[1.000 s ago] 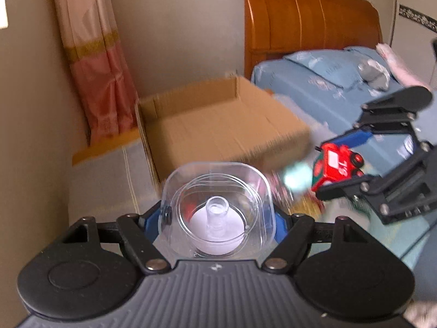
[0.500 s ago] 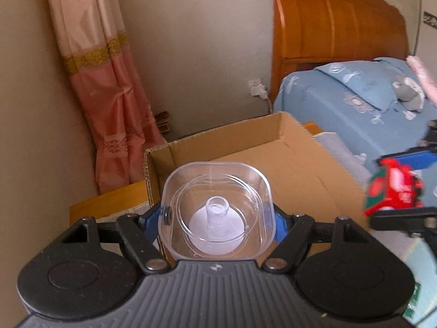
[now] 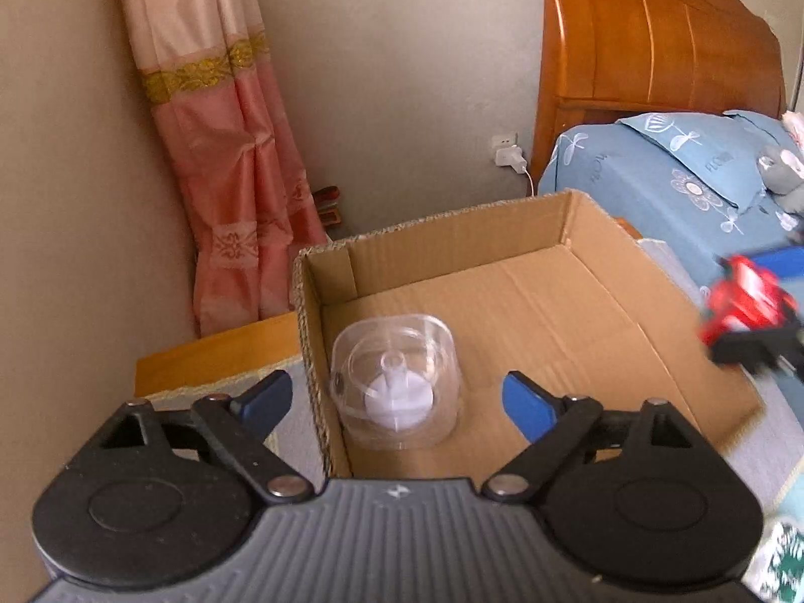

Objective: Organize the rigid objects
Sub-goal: 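Carry the cup with the left tool into the box while the right tool drops the train in, then move both tools back toward the clear jar and the white swab tub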

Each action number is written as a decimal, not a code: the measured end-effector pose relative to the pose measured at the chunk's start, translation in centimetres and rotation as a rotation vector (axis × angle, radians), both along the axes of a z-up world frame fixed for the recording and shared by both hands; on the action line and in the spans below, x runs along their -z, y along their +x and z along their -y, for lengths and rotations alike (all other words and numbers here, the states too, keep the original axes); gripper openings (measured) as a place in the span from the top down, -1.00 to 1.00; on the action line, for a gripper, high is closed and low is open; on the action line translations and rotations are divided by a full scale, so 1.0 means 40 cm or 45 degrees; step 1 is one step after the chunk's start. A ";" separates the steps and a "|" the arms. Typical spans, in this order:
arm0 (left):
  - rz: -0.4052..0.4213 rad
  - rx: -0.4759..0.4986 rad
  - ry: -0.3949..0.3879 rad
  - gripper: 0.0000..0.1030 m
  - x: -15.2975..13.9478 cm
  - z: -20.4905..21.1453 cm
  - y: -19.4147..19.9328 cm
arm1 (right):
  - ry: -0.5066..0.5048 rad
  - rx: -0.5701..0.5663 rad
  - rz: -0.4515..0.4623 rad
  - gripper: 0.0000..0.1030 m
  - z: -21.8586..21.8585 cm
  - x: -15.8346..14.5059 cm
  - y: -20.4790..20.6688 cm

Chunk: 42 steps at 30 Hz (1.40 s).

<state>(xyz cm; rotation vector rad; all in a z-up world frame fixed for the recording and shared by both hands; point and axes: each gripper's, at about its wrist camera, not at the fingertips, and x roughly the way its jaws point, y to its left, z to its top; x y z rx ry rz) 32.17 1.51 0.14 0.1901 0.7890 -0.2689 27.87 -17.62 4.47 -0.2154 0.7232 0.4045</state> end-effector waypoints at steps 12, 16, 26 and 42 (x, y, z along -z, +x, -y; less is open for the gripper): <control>0.048 0.031 -0.008 -0.84 -0.042 -0.070 -0.129 | -0.026 0.079 -0.044 -0.09 -0.023 0.024 0.138; 0.042 0.013 -0.009 -0.85 -0.030 -0.089 -0.154 | -0.066 0.109 -0.010 -0.65 -0.033 0.023 0.160; 0.021 0.009 -0.019 -0.92 -0.010 -0.106 -0.239 | -0.013 0.131 0.012 -0.91 -0.006 -0.007 0.035; 0.058 0.065 -0.093 -0.98 -0.005 -0.091 -0.471 | 0.066 0.097 -0.102 -1.00 0.038 0.072 -0.278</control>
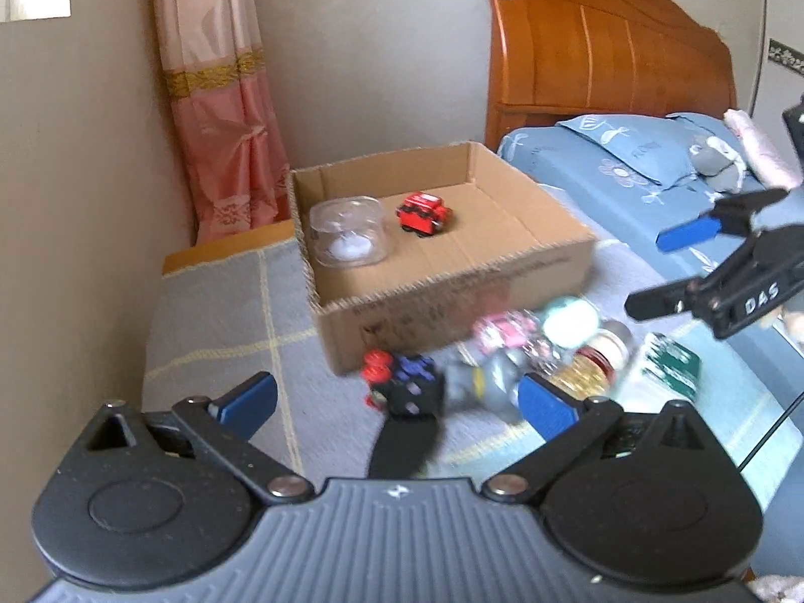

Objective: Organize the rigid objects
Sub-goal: 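Move both tools back toward the clear jar and the white swab tub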

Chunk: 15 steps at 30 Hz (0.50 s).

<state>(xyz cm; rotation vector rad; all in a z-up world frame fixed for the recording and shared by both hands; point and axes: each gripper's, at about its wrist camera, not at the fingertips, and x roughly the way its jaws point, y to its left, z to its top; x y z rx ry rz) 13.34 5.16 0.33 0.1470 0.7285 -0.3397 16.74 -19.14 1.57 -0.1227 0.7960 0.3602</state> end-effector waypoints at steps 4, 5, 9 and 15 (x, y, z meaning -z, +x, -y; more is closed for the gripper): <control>-0.037 0.031 -0.037 -0.98 0.038 0.016 -0.049 | 0.013 0.016 -0.061 -1.00 0.033 0.063 -0.056; -0.043 0.042 -0.050 -0.98 0.049 0.019 -0.060 | 0.021 0.029 -0.076 -1.00 0.041 0.079 -0.066; -0.066 0.054 -0.057 -0.98 0.088 0.035 -0.096 | 0.072 0.077 -0.138 -1.00 0.070 0.139 -0.094; -0.146 0.024 -0.083 -0.98 0.147 0.046 -0.105 | 0.127 0.084 -0.195 -1.00 0.076 0.186 -0.117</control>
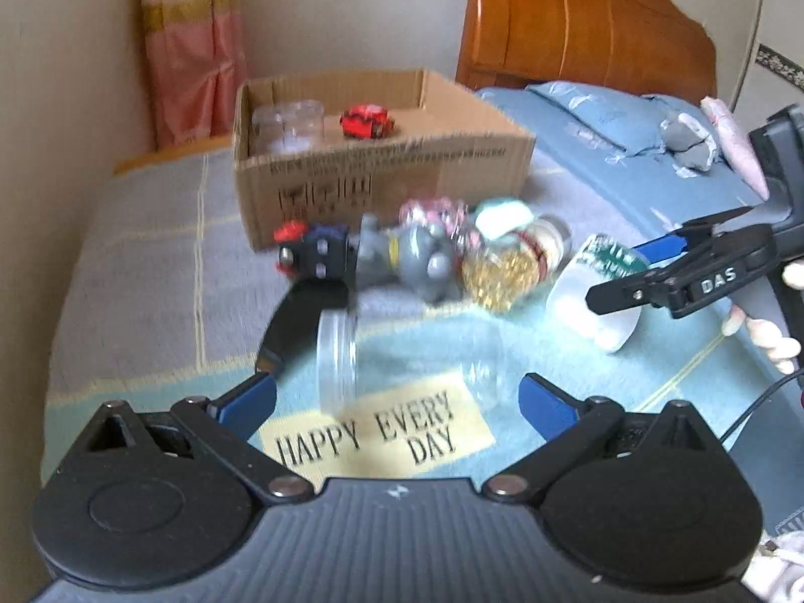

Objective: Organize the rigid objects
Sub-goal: 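Move both tools back toward the clear jar and the white swab tub, then grasp the clear jar with the left tool while the right tool grasps the swab tub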

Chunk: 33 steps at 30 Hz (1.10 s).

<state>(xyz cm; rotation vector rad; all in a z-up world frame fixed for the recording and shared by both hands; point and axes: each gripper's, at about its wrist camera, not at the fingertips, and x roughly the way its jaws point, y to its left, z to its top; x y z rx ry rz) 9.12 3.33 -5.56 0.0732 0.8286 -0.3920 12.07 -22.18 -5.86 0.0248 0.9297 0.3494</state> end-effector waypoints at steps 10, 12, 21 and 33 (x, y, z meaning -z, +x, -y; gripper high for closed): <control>-0.044 -0.032 0.018 -0.98 0.060 0.015 0.020 | -0.106 0.054 -0.035 -1.00 -0.069 0.028 -0.050; -0.041 -0.035 0.028 -0.98 0.073 0.023 0.022 | -0.162 0.073 -0.031 -1.00 -0.089 0.037 -0.061; -0.031 -0.070 0.016 -0.98 0.097 0.053 0.039 | -0.261 0.116 -0.025 -1.00 -0.119 0.065 -0.071; 0.091 -0.178 0.153 -0.98 0.077 0.054 0.030 | -0.252 0.156 0.022 -1.00 -0.123 0.069 -0.083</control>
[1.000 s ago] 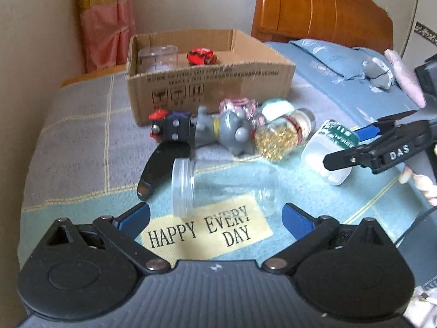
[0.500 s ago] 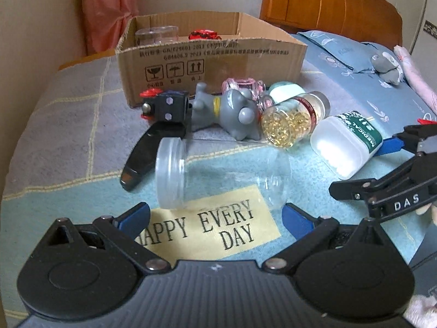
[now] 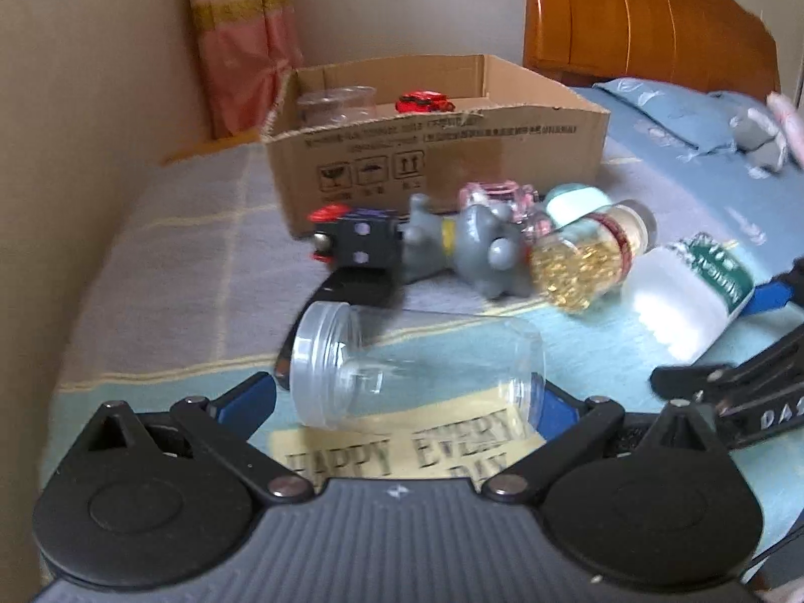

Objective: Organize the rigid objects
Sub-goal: 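Grasp the clear jar with the left tool while the right tool grasps the swab tub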

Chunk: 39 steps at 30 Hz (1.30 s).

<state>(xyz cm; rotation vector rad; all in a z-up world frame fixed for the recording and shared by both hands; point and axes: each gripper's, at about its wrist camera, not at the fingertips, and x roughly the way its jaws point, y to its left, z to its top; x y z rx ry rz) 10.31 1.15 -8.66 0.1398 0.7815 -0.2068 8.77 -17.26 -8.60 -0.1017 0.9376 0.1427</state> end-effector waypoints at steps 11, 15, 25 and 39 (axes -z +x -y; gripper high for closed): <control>0.022 0.028 -0.016 -0.98 -0.014 0.017 0.007 | 0.043 0.033 0.060 -1.00 0.009 -0.014 -0.014; 0.009 0.027 -0.031 -0.96 -0.013 0.020 0.012 | 0.068 0.044 0.085 -1.00 0.013 -0.038 0.000; -0.014 0.007 -0.018 -0.92 -0.019 0.018 0.025 | -0.048 0.021 0.050 -0.86 -0.012 -0.025 0.047; -0.077 0.086 -0.037 -0.76 -0.037 0.009 0.020 | -0.078 -0.065 0.017 -0.69 -0.003 -0.038 0.044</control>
